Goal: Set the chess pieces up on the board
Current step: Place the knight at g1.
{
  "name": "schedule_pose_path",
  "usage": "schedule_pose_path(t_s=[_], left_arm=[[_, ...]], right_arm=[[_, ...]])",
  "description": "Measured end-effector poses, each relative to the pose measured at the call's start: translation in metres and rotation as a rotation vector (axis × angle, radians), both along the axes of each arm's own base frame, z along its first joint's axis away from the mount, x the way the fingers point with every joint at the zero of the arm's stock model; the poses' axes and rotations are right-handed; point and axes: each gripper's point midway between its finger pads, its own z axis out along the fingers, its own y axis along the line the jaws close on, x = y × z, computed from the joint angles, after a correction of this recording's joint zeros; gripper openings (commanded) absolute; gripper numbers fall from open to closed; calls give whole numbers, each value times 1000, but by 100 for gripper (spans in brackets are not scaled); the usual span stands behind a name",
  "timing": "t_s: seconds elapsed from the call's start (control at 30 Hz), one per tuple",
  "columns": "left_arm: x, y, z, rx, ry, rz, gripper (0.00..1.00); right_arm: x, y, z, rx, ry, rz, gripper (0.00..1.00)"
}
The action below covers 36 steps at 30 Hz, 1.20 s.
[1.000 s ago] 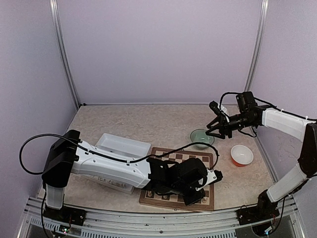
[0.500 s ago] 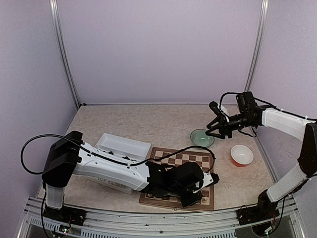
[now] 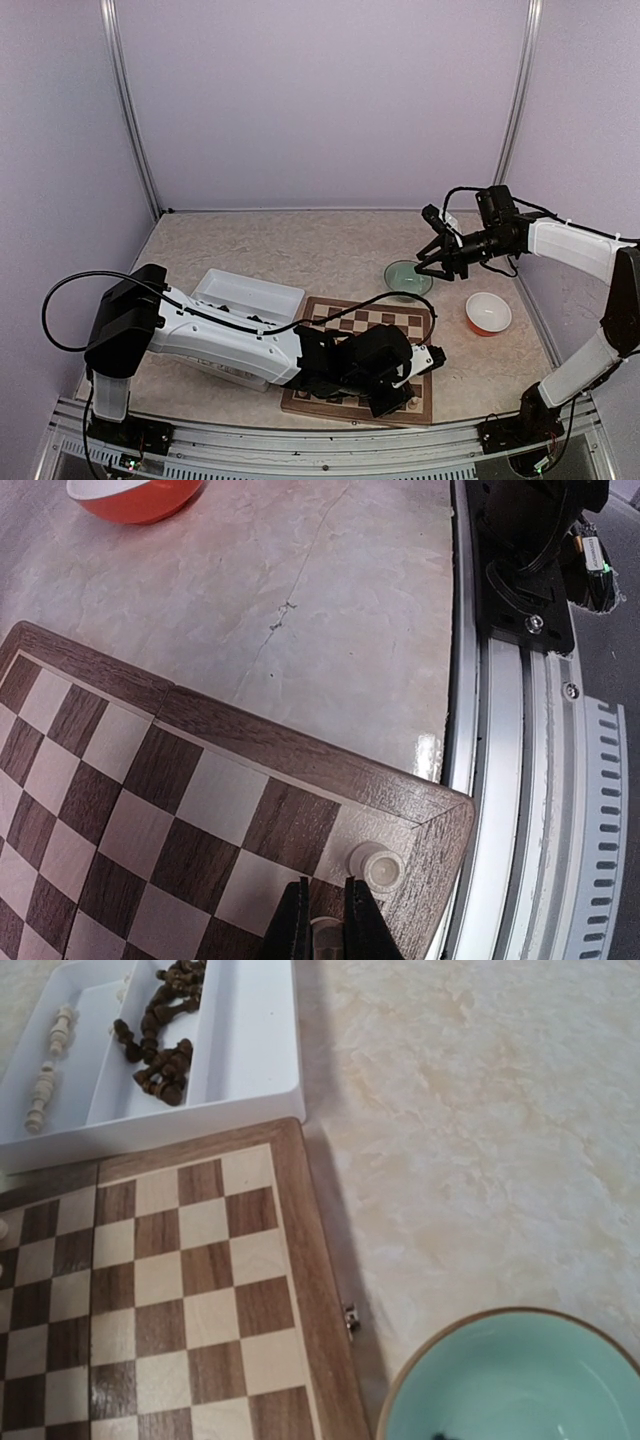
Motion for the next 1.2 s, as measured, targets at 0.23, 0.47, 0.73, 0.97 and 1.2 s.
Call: schedule_pose_path(t_s=[0.23,0.47,0.73,0.97,1.2], left_arm=[[1,0,0,-6,24,6,0],[0,-1,0,-13,49,9,4],[0,-1,-4,-9,64,20,7],[1,-1,-4,-10,68,26,11],[2,0,-5,-9,68,34,19]], right_arm=[[0,0,0,0,1,0,47],[0,1,-2,1,10,3,47],[0,1,-6,0,27,5,47],[0,1,-6,0,29,5,47],[-1,1,-6,-1,32,5,47]])
